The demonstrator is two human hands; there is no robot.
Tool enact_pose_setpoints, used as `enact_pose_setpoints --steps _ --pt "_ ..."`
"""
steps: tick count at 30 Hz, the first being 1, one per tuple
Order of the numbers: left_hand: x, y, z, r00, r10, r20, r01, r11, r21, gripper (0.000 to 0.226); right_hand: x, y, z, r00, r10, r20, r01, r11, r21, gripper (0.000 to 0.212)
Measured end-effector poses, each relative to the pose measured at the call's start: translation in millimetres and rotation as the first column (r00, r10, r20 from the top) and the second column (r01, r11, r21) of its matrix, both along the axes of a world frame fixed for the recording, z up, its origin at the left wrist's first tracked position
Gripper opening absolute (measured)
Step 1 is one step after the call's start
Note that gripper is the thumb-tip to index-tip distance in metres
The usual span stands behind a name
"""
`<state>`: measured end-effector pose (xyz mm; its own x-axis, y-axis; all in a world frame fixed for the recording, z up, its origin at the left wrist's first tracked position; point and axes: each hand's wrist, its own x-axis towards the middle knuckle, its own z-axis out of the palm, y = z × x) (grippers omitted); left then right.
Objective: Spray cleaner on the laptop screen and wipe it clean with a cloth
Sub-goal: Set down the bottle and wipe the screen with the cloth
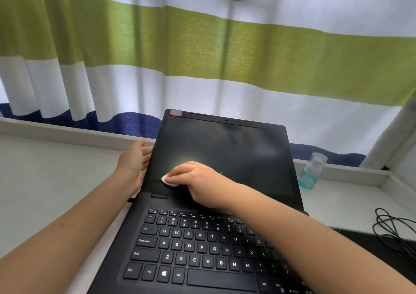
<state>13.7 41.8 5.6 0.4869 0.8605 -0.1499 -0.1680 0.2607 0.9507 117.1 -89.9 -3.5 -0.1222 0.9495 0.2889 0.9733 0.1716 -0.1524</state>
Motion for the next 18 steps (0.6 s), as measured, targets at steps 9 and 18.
enact_pose_setpoints --steps 9,18 --pt "-7.3 5.8 9.0 0.999 0.025 0.030 -0.021 0.992 -0.122 0.036 -28.7 37.5 16.2 0.942 0.035 -0.333 -0.034 0.999 0.007 0.042" --pt "-7.0 11.2 3.3 0.999 0.038 -0.004 -0.038 0.999 -0.029 0.036 -14.4 15.5 8.1 0.993 0.100 -0.055 -0.105 0.990 -0.092 0.049"
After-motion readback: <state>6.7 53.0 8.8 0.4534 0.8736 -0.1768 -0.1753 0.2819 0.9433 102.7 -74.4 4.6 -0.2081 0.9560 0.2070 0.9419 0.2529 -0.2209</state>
